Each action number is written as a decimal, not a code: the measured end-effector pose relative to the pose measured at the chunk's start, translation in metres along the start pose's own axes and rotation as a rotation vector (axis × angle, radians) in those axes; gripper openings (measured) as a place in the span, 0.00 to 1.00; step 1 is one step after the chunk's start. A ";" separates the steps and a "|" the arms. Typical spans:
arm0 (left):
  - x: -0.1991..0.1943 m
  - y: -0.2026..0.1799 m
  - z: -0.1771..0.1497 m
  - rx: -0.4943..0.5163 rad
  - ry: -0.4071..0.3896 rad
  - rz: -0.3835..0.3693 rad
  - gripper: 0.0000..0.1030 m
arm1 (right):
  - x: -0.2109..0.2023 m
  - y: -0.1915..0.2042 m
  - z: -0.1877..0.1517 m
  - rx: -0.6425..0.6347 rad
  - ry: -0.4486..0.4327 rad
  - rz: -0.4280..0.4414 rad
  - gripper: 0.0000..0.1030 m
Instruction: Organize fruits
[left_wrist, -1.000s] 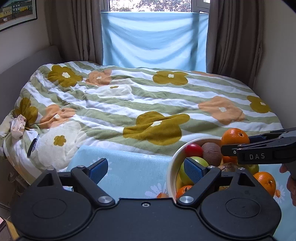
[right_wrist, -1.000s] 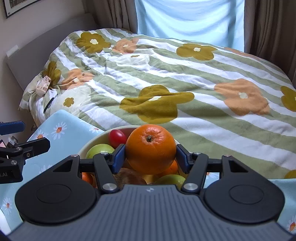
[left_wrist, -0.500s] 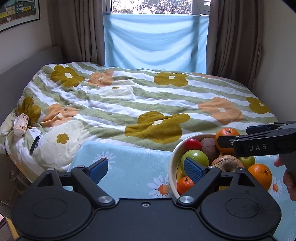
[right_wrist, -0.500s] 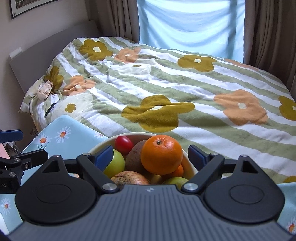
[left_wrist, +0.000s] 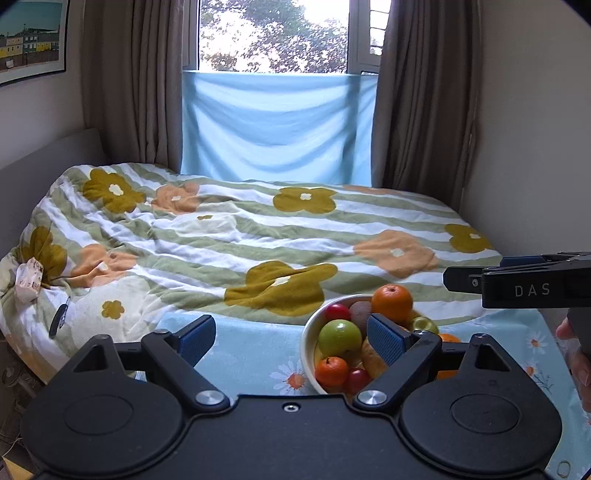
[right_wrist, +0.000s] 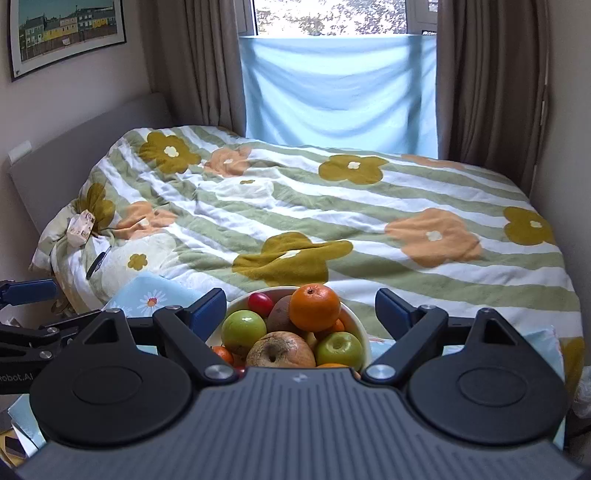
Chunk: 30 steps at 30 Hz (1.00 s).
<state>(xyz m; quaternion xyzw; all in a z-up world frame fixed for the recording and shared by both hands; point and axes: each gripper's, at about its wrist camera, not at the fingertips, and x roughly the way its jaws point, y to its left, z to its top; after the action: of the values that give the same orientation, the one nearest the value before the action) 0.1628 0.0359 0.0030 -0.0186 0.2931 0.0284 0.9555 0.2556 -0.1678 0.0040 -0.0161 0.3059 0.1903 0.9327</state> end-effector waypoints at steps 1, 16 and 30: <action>-0.008 -0.001 0.000 0.004 -0.009 -0.012 0.89 | -0.014 0.003 -0.001 0.005 -0.010 -0.016 1.00; -0.103 -0.011 -0.030 0.054 -0.045 -0.116 0.97 | -0.170 0.030 -0.069 0.103 -0.015 -0.279 1.00; -0.129 -0.017 -0.065 0.082 -0.023 -0.093 0.99 | -0.203 0.034 -0.121 0.151 0.025 -0.339 1.00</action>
<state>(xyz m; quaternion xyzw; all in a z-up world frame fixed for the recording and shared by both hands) 0.0205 0.0100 0.0222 0.0074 0.2819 -0.0279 0.9590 0.0250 -0.2239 0.0259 0.0003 0.3237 0.0064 0.9461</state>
